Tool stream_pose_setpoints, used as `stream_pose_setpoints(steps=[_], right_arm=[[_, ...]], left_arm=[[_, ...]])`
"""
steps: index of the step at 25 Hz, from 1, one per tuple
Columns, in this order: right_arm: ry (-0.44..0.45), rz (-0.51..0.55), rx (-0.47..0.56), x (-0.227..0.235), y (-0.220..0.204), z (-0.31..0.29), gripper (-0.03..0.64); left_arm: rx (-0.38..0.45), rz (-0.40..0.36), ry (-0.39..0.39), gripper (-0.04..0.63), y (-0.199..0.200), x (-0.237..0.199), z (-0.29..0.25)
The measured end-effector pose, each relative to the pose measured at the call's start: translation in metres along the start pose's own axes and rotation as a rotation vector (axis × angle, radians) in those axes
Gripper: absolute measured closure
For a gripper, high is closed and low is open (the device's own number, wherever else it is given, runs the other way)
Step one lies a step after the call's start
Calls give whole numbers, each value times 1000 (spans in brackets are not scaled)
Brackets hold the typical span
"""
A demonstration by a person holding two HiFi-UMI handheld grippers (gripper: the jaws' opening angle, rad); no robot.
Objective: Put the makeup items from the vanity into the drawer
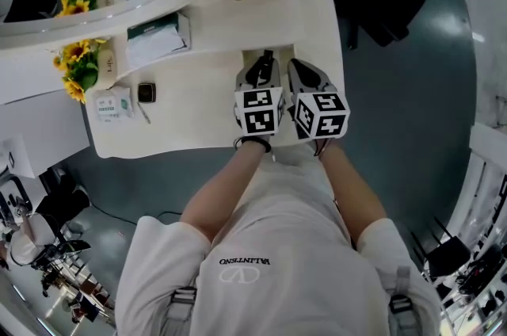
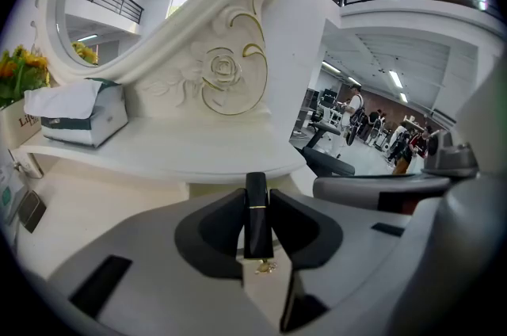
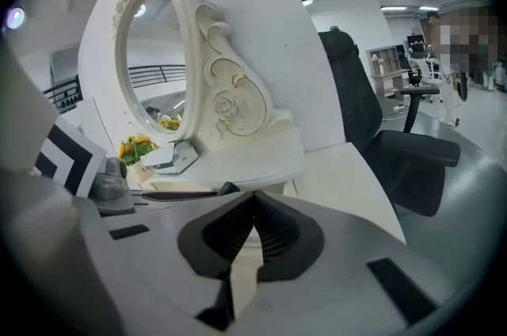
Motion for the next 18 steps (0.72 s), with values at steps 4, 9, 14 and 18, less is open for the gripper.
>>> stream_pose_setpoints(steps=[4,9,14,18], right_arm=[[3,-2,-7,1,-3,0,604],[8,-1,-12,0,-5,-2,604],[10,1,-11,1,-4,-1,604],[9,1,-12,2,-4,-1,604]], left_arm=[[-2,3,4,494,-1,0,-1],[-5,-2,6,492,-3,-1,-2],[-16,-7,-2,491,-6,0,-4],[-2,-15,-6,488,-4,1,-4]])
Point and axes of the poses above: the fingertips, and each gripper's own axes: z backward along the fingers, x to its right, y out of its top, the point moved 1 cm from there along z, backward along the fingers, and after that the axes turned 5 degrees about -x, right-handed, at the moved point
